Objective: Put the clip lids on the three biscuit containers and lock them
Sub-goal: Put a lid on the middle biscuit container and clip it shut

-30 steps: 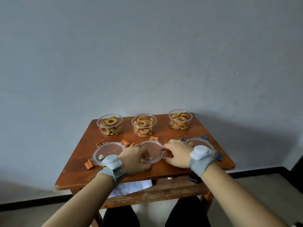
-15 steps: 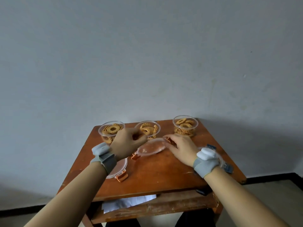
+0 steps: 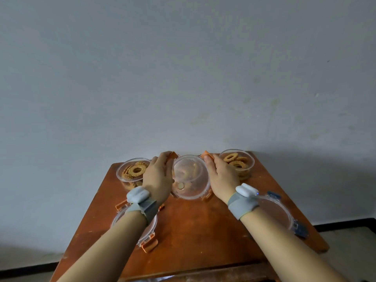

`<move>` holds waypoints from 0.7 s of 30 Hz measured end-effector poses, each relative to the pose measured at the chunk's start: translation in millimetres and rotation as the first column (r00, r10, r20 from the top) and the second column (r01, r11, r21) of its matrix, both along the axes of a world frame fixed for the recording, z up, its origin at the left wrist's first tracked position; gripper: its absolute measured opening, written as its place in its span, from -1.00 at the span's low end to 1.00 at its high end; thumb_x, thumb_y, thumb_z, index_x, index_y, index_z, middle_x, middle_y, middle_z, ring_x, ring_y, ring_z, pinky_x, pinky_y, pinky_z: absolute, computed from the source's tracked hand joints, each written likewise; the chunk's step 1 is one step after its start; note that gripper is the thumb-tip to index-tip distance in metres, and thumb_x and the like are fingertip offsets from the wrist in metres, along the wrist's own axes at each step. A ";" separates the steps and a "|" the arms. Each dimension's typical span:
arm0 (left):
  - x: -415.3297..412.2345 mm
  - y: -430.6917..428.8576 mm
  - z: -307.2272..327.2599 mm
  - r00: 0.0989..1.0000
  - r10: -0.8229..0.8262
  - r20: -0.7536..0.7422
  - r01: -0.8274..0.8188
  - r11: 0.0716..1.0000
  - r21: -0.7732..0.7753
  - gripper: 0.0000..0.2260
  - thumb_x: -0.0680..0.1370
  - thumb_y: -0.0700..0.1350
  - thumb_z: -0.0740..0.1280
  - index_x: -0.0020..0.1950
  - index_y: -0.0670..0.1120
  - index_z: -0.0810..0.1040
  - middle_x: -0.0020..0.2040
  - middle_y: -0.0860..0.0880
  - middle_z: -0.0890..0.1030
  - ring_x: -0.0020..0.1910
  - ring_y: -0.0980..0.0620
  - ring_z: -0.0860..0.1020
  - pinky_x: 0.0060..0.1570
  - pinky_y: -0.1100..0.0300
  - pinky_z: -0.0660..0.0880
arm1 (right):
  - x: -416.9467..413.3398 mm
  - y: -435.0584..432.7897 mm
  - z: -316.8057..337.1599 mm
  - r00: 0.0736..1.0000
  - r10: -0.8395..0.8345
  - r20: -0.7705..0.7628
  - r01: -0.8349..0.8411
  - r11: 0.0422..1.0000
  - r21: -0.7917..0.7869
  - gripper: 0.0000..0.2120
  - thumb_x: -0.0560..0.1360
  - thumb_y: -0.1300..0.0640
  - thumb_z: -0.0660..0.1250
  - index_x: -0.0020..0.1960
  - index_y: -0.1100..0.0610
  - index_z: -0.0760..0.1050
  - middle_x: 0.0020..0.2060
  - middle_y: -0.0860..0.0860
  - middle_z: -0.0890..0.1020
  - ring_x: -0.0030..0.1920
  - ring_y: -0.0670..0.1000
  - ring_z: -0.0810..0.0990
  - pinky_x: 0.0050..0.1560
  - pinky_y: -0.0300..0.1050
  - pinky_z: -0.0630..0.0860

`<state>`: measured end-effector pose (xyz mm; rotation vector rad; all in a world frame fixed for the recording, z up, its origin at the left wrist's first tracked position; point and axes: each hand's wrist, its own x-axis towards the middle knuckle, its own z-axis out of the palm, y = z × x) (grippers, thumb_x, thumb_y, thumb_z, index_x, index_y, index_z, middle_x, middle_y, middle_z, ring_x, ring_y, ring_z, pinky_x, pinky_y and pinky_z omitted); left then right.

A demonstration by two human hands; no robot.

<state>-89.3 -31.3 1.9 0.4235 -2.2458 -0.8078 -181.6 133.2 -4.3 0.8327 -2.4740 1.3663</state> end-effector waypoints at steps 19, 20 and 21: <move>-77.1 -42.5 -14.1 0.867 0.211 0.451 -0.103 0.962 -0.253 -0.87 0.58 -0.19 0.12 0.09 -0.06 0.39 -0.19 -0.10 0.50 -0.30 -0.19 0.50 -0.35 0.03 0.37 | -69.3 -67.1 -12.4 0.990 -0.131 -0.047 0.139 0.912 0.385 -0.63 0.61 -0.15 0.12 -0.06 0.04 0.60 -0.12 0.12 0.60 -0.13 0.19 0.58 -0.27 -0.11 0.31; -77.9 -43.2 -15.8 0.877 0.208 0.433 -0.110 0.964 -0.241 -0.88 0.58 -0.19 0.12 0.07 -0.07 0.39 -0.23 -0.10 0.52 -0.32 -0.17 0.50 -0.37 0.05 0.35 | -69.1 -66.8 -11.9 0.992 -0.125 -0.035 0.129 0.918 0.375 -0.63 0.62 -0.14 0.12 -0.07 0.06 0.60 -0.14 0.10 0.63 -0.15 0.16 0.58 -0.27 -0.11 0.30; -78.6 -43.4 -17.3 0.885 0.210 0.415 -0.125 0.967 -0.222 -0.89 0.59 -0.18 0.11 0.07 -0.07 0.39 -0.28 -0.09 0.53 -0.34 -0.16 0.49 -0.39 0.07 0.35 | -68.7 -66.1 -10.9 0.993 -0.120 -0.016 0.117 0.924 0.363 -0.63 0.62 -0.13 0.12 -0.07 0.07 0.60 -0.15 0.08 0.65 -0.18 0.12 0.55 -0.27 -0.12 0.30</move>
